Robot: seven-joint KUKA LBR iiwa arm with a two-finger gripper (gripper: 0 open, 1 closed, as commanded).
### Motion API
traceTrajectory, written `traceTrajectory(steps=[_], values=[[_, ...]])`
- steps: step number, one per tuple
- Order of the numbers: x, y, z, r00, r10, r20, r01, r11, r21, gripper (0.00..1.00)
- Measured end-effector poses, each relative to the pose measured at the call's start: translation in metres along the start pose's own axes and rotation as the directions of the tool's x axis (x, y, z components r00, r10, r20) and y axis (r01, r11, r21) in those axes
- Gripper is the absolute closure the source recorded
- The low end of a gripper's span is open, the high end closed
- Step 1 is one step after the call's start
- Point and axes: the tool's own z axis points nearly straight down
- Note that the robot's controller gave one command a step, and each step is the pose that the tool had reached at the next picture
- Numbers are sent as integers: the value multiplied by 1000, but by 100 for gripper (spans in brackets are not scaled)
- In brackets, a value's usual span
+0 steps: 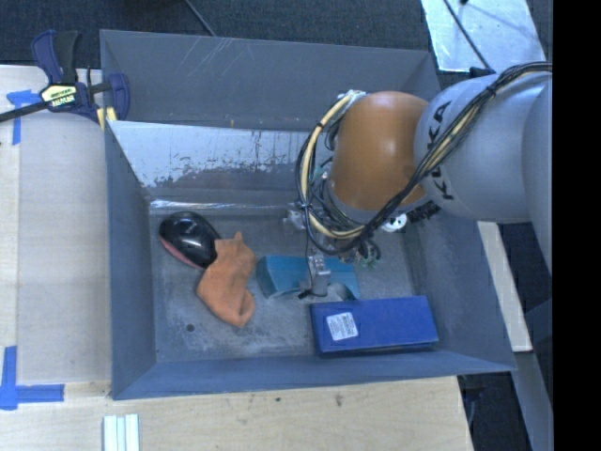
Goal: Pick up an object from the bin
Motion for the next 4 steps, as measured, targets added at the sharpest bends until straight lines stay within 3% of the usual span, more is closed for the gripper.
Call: traceTrajectory(steps=[1, 2, 3, 4], values=[[40, 1, 22, 999, -34, 8, 34, 999, 0, 100], [40, 1, 22, 999, -33, 8, 33, 999, 0, 100], [43, -11, -2, 999, -42, 0, 42, 999, -1, 100], [43, -22, -53, 998, -55, -3, 55, 998, 0, 100]])
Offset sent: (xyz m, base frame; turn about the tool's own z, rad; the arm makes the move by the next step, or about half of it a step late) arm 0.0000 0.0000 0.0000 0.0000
